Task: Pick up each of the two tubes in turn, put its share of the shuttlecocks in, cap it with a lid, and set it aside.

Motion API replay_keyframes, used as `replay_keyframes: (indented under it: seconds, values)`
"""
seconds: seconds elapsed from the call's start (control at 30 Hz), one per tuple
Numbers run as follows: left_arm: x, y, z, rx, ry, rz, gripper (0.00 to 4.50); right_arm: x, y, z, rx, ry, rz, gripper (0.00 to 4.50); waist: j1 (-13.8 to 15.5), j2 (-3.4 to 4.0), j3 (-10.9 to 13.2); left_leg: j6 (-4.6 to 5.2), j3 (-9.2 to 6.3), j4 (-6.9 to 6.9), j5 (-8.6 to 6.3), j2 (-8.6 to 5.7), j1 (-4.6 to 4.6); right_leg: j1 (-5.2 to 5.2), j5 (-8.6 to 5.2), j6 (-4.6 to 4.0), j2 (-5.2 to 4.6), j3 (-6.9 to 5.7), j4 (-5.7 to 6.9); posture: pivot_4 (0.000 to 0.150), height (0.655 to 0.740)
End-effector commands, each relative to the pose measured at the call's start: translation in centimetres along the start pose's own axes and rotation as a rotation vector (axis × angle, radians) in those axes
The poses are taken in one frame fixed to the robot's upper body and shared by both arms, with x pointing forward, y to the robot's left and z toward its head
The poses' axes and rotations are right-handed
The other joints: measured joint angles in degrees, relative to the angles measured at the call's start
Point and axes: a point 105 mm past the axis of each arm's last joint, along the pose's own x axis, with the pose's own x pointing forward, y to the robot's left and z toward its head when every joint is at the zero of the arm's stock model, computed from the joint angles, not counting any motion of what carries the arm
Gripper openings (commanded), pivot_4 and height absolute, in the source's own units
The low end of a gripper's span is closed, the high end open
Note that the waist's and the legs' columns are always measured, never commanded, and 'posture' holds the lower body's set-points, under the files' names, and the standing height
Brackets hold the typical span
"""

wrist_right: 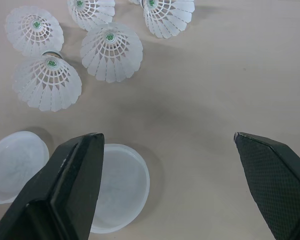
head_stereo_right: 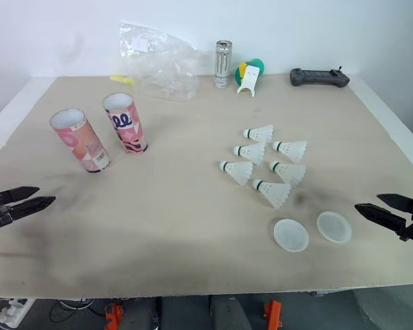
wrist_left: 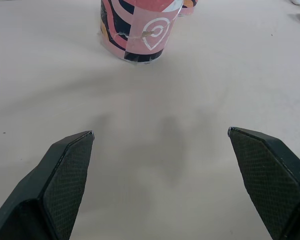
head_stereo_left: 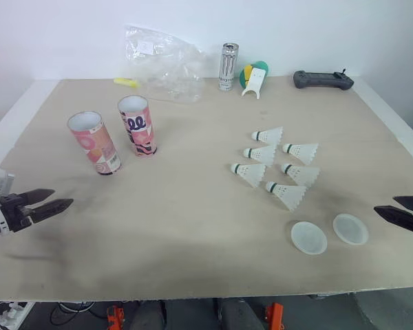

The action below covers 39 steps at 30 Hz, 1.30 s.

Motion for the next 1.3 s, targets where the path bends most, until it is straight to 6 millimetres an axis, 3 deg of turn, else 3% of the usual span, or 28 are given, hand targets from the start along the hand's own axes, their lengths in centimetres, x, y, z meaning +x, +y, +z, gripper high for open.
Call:
replay_keyframes:
  seconds: [0.03, 0.47, 0.73, 0.87, 1.0, 1.13, 1.3]
  values:
    - [0.0, -0.3, 0.8, 0.031, -0.006, -0.013, 4.5, -0.5, -0.1, 1.2, -0.032, -0.021, -0.007, 4.46, 0.0, 0.0, 0.0, 0.0, 0.0, 0.0, 0.0, 0.0, 0.0, 0.0, 0.0, 0.0, 0.0, 0.0, 0.0, 0.15, 0.74]
    - [0.5, -0.6, 0.7, 0.021, -0.024, -0.023, 4.5, -0.4, 0.3, 1.2, -0.039, -0.025, 0.0, 4.46, 0.0, 0.0, 0.0, 0.0, 0.0, 0.01, 0.0, 0.0, 0.0, 0.0, 0.01, 0.01, 0.0, 0.0, 0.0, 0.15, 0.74]
    - [1.1, 0.1, 0.3, 0.042, -0.055, 0.03, 4.5, 0.1, 0.7, 1.8, -0.07, -0.035, 0.016, 4.46, 0.0, -0.01, 0.0, 0.0, -0.01, 0.02, 0.0, 0.0, 0.0, 0.02, 0.03, 0.04, 0.0, 0.0, 0.0, 0.15, 0.74]
    - [1.1, 0.5, 0.8, 0.06, -0.112, 0.049, 4.5, 0.4, 1.7, 3.2, -0.105, -0.074, 0.049, 4.46, 0.0, 0.0, 0.0, 0.0, -0.01, 0.02, 0.0, -0.01, 0.01, 0.02, 0.03, 0.04, 0.0, 0.0, 0.0, 0.15, 0.74]
    - [2.1, 1.2, 0.7, 0.245, -0.123, 0.102, 4.5, 2.1, 5.7, 5.9, -0.183, -0.149, 0.187, 4.46, 0.0, 0.01, 0.0, 0.0, -0.02, 0.02, 0.0, 0.0, 0.03, 0.02, 0.07, 0.02, 0.02, 0.0, 0.01, 0.15, 0.74]
    - [3.6, 0.5, 1.5, 0.278, -0.187, 0.059, 4.5, 4.1, 10.0, 7.2, -0.244, -0.18, 0.3, 4.46, 0.3, -0.07, -0.1, 0.0, -0.04, 0.05, 0.01, 0.0, 0.0, 0.05, 0.09, 0.07, 0.01, 0.0, 0.01, 0.15, 0.74]
    - [6.3, 0.6, 2.3, 0.271, -0.276, 0.045, 4.5, 6.3, 17.1, 10.2, -0.277, -0.338, 0.498, 4.46, 0.9, -0.08, -0.1, 0.0, -0.06, 0.12, 0.01, -0.02, -0.09, 0.04, 0.1, 0.11, 0.01, 0.0, 0.0, 0.15, 0.74]
